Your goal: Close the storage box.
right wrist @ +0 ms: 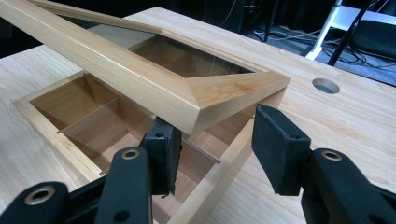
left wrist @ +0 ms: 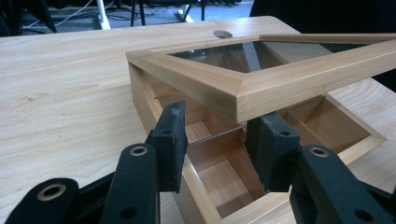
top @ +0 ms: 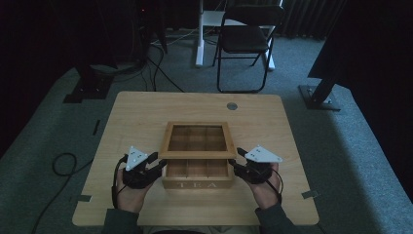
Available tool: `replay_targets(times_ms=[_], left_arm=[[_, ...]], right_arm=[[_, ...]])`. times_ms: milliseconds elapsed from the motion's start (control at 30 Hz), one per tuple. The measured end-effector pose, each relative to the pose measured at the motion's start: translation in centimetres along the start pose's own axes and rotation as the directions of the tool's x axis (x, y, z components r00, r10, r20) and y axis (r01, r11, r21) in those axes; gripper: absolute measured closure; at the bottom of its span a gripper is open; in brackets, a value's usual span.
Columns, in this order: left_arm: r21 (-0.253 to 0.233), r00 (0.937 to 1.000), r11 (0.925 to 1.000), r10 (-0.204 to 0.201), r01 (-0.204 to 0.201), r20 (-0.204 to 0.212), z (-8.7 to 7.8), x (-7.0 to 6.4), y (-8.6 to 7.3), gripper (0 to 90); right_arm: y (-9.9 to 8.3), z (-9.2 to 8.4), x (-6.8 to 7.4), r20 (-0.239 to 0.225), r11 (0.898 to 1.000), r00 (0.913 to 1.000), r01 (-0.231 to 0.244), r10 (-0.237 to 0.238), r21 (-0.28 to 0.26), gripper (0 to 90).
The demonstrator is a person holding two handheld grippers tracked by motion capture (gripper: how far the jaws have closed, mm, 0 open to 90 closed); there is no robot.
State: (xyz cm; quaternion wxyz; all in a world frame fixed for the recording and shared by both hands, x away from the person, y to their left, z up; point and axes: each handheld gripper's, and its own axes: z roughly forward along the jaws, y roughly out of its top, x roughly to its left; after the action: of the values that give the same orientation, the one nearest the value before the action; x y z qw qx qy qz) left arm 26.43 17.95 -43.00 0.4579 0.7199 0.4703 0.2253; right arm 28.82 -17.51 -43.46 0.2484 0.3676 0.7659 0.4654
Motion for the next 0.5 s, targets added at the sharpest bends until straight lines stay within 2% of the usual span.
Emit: replay_targets(times_ms=[500], left_arm=[[0.026,0.9999,0.9996,-0.013,0.013,0.000,0.2,-0.1,-1.2,58.5]], right_arm=[[-1.2,0.2,0.2,-0.016,1.000,0.9998,-0.007,0.007,0.028,50.2]])
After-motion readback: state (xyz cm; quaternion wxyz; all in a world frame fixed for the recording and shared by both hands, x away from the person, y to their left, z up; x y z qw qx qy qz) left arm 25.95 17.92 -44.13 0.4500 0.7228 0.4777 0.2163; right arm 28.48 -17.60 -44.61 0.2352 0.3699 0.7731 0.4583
